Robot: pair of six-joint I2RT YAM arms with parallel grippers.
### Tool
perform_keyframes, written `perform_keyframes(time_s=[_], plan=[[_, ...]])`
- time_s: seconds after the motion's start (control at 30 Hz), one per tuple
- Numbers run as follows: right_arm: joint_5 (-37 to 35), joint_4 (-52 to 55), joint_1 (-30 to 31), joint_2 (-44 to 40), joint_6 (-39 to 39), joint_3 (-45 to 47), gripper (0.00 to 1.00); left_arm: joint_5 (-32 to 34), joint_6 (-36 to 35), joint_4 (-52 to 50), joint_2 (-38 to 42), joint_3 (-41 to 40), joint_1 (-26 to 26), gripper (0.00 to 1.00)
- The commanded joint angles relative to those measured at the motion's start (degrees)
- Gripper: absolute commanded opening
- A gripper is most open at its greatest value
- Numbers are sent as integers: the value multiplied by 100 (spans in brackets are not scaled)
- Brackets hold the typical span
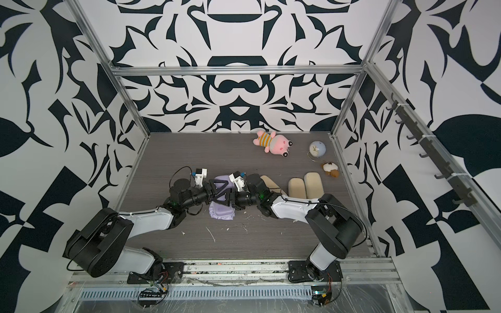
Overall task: Put umbrellas into zippered umbrella sleeves
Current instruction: Adjust the umbrella sleeve, then zip the zipper on the umbrella sleeve.
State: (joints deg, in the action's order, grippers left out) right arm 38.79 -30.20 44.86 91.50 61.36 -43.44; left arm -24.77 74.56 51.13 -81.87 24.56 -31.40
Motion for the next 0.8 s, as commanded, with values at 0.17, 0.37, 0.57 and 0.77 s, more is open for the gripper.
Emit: perform_keyframes(time_s=[0.17,0.37,0.57,0.77], plan=[[98,-281,326,-431,-492,-393,66,-737,-776,-254,593,340,205,26],[584,1140,-825,-1539,-2077,291,68,-2406,-1658,-677,455,683,1186,11],[-1138,2374,-798,-2366,-5313,490,51,-3418,-3031,-2059,417,1517,1268,10],[-2612,1878,-76,-2574,-7206,721,36,-3868,-3401,-2437,393,1950,1260,10]])
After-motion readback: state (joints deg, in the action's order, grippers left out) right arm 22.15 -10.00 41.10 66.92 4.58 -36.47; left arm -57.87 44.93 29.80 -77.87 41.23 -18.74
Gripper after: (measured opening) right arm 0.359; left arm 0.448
